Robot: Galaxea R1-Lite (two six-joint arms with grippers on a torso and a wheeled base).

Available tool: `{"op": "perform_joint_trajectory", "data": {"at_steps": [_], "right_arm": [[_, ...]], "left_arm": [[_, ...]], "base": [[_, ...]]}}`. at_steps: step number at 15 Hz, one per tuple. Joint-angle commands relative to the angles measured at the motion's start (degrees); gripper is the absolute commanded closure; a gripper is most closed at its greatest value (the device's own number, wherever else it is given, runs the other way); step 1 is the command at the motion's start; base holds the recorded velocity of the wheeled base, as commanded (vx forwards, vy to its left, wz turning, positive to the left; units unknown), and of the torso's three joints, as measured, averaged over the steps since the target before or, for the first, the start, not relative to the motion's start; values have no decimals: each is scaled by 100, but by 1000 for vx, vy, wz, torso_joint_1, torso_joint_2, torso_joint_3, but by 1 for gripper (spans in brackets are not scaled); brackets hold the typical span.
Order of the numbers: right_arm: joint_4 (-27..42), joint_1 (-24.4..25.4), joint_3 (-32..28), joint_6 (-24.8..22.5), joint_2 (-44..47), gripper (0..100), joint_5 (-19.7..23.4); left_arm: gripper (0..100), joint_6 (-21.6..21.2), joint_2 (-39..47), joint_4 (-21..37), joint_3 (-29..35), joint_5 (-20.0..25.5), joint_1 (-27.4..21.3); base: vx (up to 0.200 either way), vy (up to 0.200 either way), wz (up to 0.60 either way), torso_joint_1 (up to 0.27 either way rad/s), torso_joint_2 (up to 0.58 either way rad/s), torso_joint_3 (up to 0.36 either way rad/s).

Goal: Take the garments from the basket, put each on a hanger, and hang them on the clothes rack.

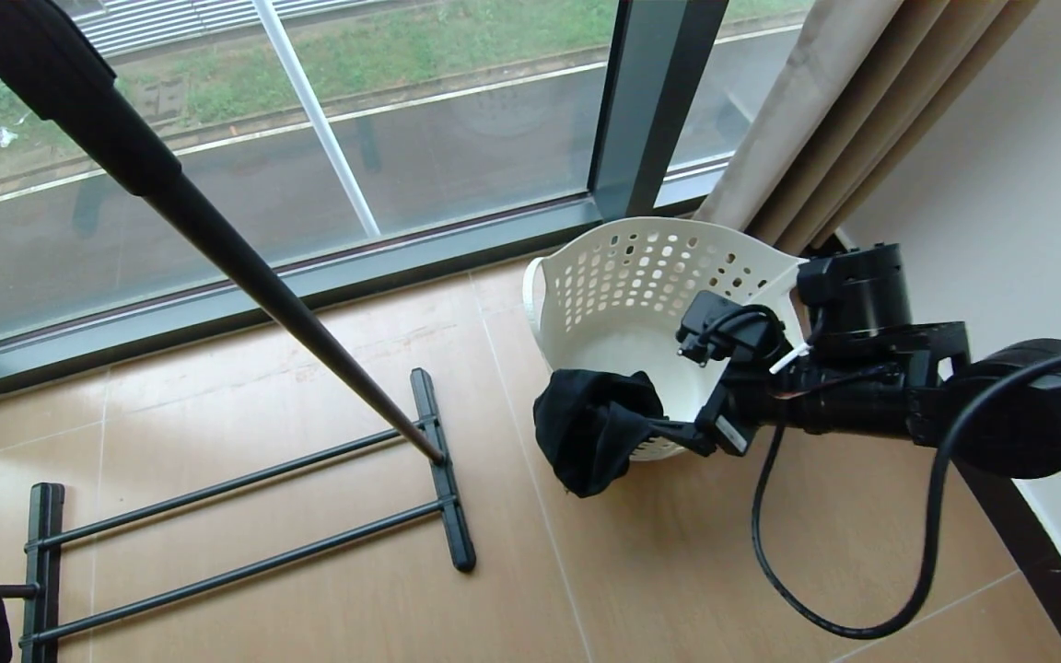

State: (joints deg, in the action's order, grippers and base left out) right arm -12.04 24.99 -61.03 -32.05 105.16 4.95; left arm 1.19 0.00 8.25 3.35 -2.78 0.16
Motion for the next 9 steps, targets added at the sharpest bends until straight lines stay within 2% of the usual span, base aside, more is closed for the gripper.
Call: {"op": "perform_joint_trajectory", "data": {"at_steps": [1, 2, 5, 7, 9], "right_arm": [[-193, 59, -252, -12, 655, 0, -152], [-430, -21, -428, -3, 840, 0, -275], [-457, -47, -533, -12, 972, 0, -337], [-465, -47, -674, -21, 1227, 0, -688], [-465, -47, -858, -21, 1367, 0, -715]], "left_arm": [[0, 4, 0, 1, -1, -3, 2], [0, 4, 0, 1, -1, -3, 2], [0, 4, 0, 1, -1, -3, 2], [0, 4, 0, 1, -1, -3, 2], [0, 4, 0, 1, -1, -3, 2]], "base": [[0, 0, 0, 0, 0, 0], [0, 0, 0, 0, 0, 0], [0, 0, 0, 0, 0, 0], [0, 0, 0, 0, 0, 0], [0, 0, 0, 0, 0, 0]]}}
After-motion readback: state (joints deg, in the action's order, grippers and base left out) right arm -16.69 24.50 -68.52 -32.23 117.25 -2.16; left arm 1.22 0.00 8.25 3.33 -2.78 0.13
